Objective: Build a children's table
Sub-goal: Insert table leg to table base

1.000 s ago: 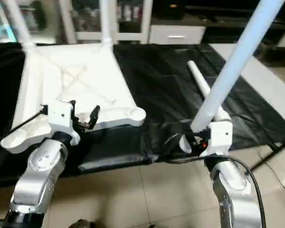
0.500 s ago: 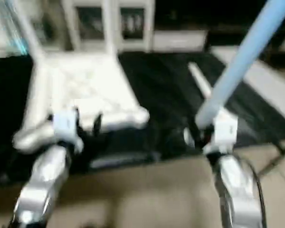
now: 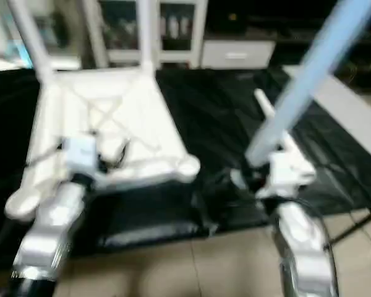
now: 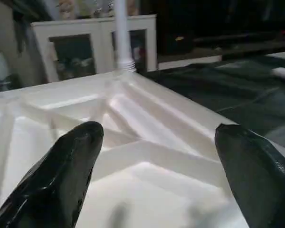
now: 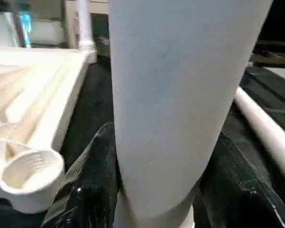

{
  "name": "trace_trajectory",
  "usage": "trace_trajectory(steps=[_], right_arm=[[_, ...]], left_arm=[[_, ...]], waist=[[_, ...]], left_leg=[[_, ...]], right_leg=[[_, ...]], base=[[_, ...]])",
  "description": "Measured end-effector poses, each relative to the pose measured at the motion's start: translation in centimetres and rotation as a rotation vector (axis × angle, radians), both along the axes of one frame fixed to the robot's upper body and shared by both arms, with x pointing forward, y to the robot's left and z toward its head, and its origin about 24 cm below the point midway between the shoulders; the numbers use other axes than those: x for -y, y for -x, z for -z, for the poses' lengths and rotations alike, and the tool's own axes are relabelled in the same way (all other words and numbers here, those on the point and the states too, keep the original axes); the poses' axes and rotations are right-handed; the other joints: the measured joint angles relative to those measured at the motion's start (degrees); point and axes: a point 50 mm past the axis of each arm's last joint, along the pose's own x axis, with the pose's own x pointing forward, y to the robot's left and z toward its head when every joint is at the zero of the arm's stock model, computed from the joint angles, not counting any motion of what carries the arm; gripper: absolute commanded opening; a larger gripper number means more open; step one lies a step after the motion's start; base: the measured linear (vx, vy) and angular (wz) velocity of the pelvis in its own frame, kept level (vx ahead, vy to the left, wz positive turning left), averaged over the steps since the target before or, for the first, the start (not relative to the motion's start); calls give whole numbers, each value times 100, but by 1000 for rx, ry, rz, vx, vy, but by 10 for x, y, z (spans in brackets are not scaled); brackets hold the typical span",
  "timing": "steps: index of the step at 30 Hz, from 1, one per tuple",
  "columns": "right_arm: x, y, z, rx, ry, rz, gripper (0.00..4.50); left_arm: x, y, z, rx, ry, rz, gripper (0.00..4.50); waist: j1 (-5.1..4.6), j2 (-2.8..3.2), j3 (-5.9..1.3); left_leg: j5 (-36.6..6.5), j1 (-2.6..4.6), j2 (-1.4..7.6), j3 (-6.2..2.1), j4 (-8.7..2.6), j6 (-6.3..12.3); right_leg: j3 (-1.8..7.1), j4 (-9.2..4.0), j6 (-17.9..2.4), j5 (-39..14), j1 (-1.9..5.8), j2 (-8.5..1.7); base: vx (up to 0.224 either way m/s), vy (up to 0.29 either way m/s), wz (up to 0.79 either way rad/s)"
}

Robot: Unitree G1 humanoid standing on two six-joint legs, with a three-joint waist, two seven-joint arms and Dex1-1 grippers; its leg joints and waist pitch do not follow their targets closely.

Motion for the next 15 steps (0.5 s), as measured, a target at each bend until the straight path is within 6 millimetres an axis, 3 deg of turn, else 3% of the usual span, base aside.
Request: trace_trajectory(steps=[1,2,3,4,5,6,7,8,9,10,12,14,15], right_arm=[[0,0,0,1,3,-3,186],[0,0,-1,2,4,-6,186],[2,0,-1,0,12,-9,186],[5,0,1,-9,20,0,186],[10,0,2,-15,27,15,186],[13,0,1,-14,28,23,186],[13,0,0,-9,28,24,186],[12,-2,-3,4,29,21,186],[12,-3,-4,13,28,20,186],[8,-3,-3,11,20,8,186],[1,-4,-1,6,13,-15,186],[1,-4,-1,7,13,-13,186],[2,-4,-1,7,14,-12,186]], left_arm=[[1,0,0,1,4,2,424],[2,0,0,1,7,4,424],[5,0,0,1,14,9,424],[8,0,2,-8,25,13,424],[18,1,2,-10,33,44,424],[22,1,2,-11,32,59,424],[22,1,2,-10,31,59,424],[20,0,1,-5,27,55,424],[18,0,0,0,23,50,424],[15,-1,-1,3,18,42,424],[9,-2,-2,7,14,23,424],[8,-3,-2,8,15,17,424],[9,-3,-3,10,16,20,424]], waist=[[-36,-45,5],[-60,-135,14],[-69,-292,30],[-20,-340,69],[62,-300,69],[118,-302,73],[141,-267,76],[164,-164,87],[174,-57,90],[139,-42,94],[64,-63,107],[-23,-62,103],[-53,-73,95]], left_leg=[[-6,30,-38,25,-20,-1],[-12,73,-106,71,-46,-10],[-38,133,-209,141,-52,-42],[-96,133,-201,157,-13,71],[-183,121,-190,107,137,237],[-181,79,-181,73,252,234],[-165,49,-150,24,259,206],[-149,31,-63,-9,4,180],[102,43,26,-2,-36,-118],[80,86,51,19,-57,-226],[86,50,-15,-87,-105,-153],[77,-5,-148,-267,-106,-17],[60,-30,-254,-371,-108,110]], right_leg=[[13,-57,83,57,-142,-15],[50,-183,125,115,-241,-59],[166,-380,36,481,-236,-135],[191,-427,7,414,-180,-110],[212,-501,-17,420,-100,-61],[225,-545,-25,419,-31,-34],[232,-602,-33,418,58,11],[164,-659,-47,417,155,64],[104,-677,-57,415,221,108],[89,-696,-62,398,249,94],[-61,-815,-134,395,307,19],[-217,-883,-133,339,417,-71],[-249,-908,-67,297,465,-115]], base=[[65,-11,1],[55,-71,4],[55,-71,4],[58,-80,3],[65,-45,-2],[65,-45,-2],[69,-16,0],[74,44,4],[74,44,4],[90,78,7],[103,80,25],[98,81,57],[100,77,62]])
